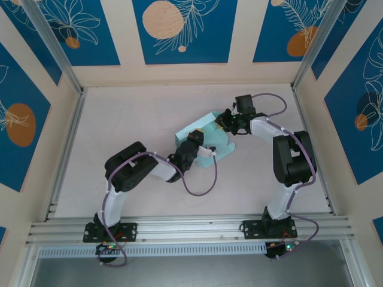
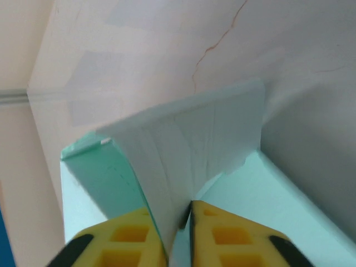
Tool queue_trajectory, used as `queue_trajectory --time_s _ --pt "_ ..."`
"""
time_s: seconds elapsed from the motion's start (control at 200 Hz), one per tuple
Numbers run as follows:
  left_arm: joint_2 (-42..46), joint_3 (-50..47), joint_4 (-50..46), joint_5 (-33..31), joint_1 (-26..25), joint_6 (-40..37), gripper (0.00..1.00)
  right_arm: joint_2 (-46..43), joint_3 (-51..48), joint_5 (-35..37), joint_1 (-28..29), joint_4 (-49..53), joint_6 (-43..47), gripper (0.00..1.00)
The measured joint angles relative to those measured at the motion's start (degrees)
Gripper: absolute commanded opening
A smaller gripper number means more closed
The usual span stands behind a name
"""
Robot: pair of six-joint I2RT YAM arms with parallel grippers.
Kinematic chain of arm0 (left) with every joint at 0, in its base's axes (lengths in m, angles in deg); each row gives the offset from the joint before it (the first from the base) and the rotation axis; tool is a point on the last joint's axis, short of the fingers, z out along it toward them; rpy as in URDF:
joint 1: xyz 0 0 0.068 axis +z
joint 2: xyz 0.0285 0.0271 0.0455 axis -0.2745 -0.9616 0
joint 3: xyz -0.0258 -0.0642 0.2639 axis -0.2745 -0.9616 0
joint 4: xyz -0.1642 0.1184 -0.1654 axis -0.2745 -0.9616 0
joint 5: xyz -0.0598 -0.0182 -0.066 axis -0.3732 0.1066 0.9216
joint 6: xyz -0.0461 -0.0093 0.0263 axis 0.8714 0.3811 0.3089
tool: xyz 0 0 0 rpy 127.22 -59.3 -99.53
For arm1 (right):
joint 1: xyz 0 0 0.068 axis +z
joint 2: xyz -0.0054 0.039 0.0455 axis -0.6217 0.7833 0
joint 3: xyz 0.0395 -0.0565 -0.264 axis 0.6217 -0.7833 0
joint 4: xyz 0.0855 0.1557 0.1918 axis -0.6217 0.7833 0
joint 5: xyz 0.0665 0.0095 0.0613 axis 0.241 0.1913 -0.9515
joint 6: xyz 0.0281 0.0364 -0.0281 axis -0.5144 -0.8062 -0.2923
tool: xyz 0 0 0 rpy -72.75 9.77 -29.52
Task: Fold the paper box
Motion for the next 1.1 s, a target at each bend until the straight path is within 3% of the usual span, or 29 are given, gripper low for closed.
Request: queue_trajectory --time_s 0.14,0.55,0.645,0.785,0.945,0.995,1.1 --pt "-1.31 0.00 -2.99 0.83 -0.22 -0.02 0.00 -1.73 -1.44 -0.66 1.16 0.61 3.93 0.43" --pt "-1.79 0.02 -4.92 1.03 -0.26 0.04 0.00 -8.72 -6.91 -1.05 -1.84 1.70 9.38 0.43" --pt "-0.28 0.57 -7.96 1.01 -0.28 2.93 0.00 -8.72 -6.64 -0.98 -2.27 2.51 11.58 0.42" --pt "10.12 3.56 -21.09 1.92 -0.20 14.82 0.00 -8.72 -5.60 0.28 -2.29 4.42 14.23 0.42" --pt "20.63 21.66 -45.40 8.41 3.34 36.65 0.23 -9.38 -5.42 1.84 -1.66 6.69 15.30 0.42" --pt "20.65 29.83 -53.51 11.52 6.14 43.06 0.34 -9.73 -5.40 2.40 -1.09 7.58 15.54 0.42" --pt "16.83 46.88 -70.14 18.05 14.12 54.97 0.47 -10.25 -5.20 3.54 0.61 9.68 15.72 0.42"
